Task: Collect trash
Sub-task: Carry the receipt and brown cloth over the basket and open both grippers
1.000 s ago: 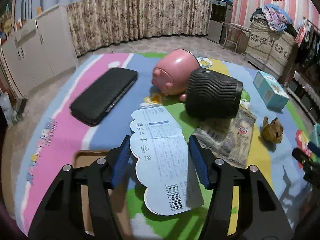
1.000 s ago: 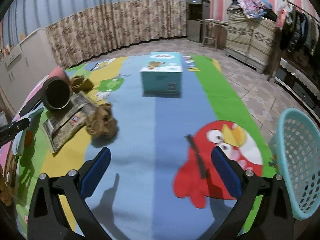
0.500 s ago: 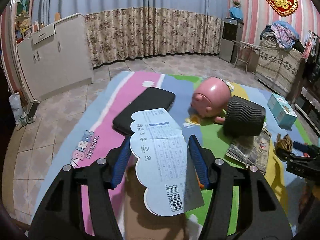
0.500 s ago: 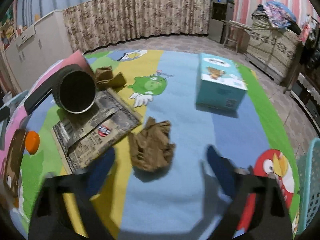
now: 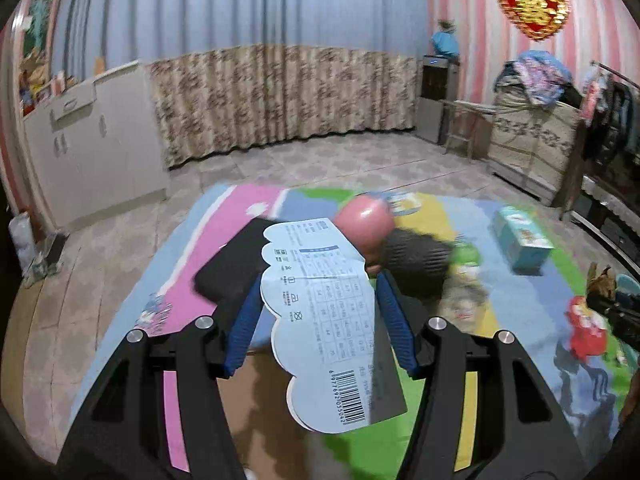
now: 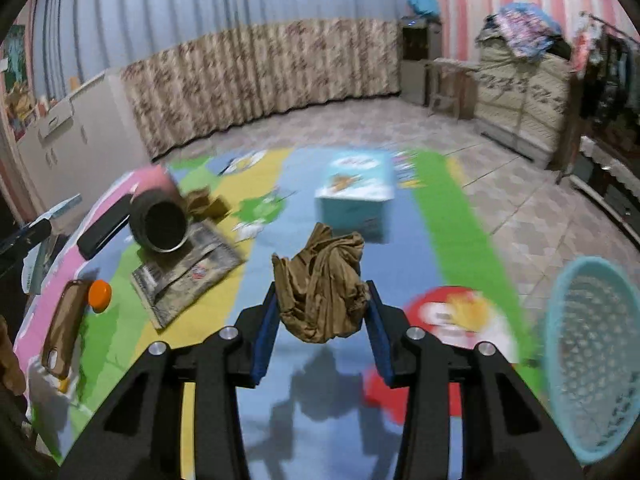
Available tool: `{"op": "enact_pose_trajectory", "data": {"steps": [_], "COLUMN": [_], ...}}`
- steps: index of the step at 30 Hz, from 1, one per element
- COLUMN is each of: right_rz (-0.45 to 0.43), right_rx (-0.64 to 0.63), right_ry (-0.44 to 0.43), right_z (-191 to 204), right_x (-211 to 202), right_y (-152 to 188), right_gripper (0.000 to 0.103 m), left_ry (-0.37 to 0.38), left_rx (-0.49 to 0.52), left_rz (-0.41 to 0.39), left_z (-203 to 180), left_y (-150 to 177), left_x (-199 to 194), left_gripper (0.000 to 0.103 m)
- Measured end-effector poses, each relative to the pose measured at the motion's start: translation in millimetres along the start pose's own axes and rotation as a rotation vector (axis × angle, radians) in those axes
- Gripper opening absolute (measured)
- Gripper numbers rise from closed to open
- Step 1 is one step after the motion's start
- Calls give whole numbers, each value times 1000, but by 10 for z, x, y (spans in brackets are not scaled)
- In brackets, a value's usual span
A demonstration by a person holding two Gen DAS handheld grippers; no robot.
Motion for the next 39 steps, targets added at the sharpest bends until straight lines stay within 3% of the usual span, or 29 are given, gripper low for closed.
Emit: {"op": "enact_pose_trajectory", "data": {"steps": [7,13,18,28,31,34,39], "right_rz": [-78,-114,-115,-94,-92,-83,-85], "right_rx": [107,210,226,296,319,328,362], "right_ry": [154,231,289,339,326,325,318], "right_z": [-1111,-1878,-2240,-2836,-2920,-2964,-3058], "right_x": [-739,-945,-966,-987,-980,-923,-899], "right_y": [-30,66,134,277,285,326,337], "right_gripper": [41,41,41,41,41,41,41], "left_ry": [127,237,322,462,492,510,533], "left_rx": [77,138,194,212,236,282,321], "left_rz": [-59,-88,-93,-62,-46,-50,-8], "left_z": [-984,-1886,-2649,-3754,-4057,-4336,-4617], "left_y": [-195,-211,-136,85,120,193,277], "left_x": [-310,-521,-624,-634,-597,-580,-470], "left_gripper": [56,56,56,55,44,43,32]}}
Point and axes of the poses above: each gripper's, at about its wrist camera, not at the fingertips, and x roughly the way its jaws point, z to its left, y to its underside, the point moved 5 cm from there along x, roughly the way its jaws point, and after that the axes turned 4 degrees about x, right-handed, at the moved point
